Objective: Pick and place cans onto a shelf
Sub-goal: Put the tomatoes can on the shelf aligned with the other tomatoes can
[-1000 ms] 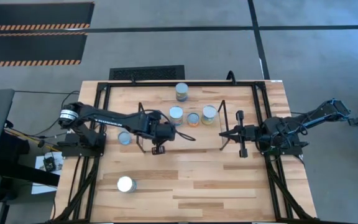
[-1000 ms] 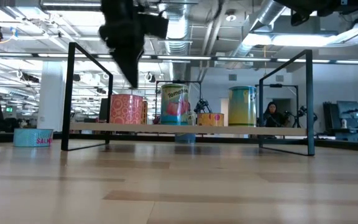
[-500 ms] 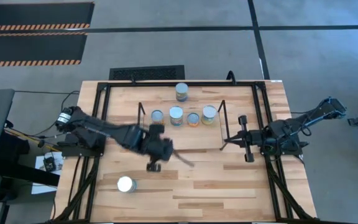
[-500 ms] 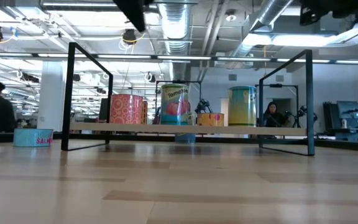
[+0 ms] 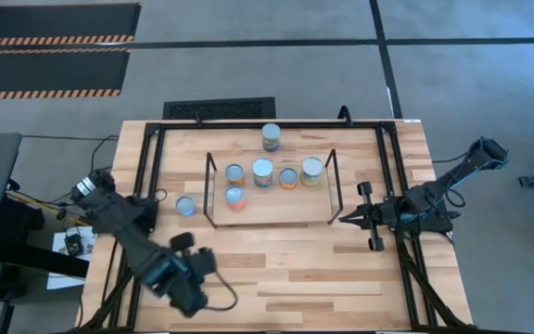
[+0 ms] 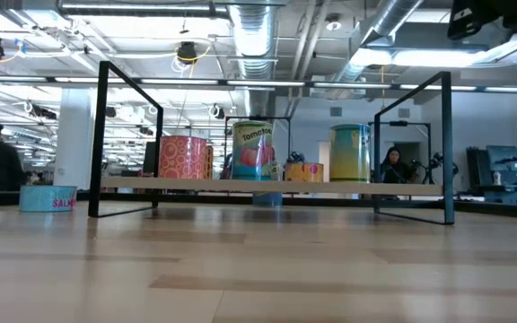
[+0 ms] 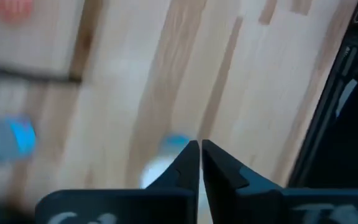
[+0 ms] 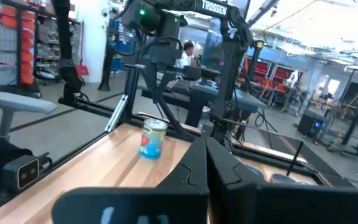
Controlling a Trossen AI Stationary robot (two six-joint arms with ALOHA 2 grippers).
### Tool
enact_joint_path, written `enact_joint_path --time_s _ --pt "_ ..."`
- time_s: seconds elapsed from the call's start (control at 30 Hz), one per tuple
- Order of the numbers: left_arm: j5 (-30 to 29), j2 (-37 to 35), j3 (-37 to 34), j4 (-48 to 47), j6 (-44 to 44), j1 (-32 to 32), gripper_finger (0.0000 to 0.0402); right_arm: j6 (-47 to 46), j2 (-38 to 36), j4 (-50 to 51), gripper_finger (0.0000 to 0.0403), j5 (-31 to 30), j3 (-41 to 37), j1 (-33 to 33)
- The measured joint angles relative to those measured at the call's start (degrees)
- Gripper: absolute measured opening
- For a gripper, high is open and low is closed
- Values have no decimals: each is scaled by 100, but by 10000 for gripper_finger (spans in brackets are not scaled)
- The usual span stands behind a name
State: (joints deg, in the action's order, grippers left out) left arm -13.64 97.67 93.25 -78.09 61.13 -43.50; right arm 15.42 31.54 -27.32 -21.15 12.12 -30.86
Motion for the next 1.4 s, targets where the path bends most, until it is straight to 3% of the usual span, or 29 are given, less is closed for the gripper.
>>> enact_joint_path --time_s 0.2,0.4,0.57,0.87,1.17,1.4 --pt "85 140 2 -247 1458 -556 53 170 -12 -350 3 -152 -9 25" --pt "74 633 0 -256 1392 -685 112 269 245 -582 3 -349 -4 29" --pt "38 1047 0 -362 1110 -656 134 420 462 -777 4 -454 0 21" --pt "136 1228 -114 -563 1509 -630 133 514 489 -852 4 -449 0 25" --pt "293 1204 -535 -124 1488 -627 129 610 489 -898 4 -447 0 25" --pt "335 1185 -599 -94 1214 -623 53 642 489 -905 4 -445 0 25"
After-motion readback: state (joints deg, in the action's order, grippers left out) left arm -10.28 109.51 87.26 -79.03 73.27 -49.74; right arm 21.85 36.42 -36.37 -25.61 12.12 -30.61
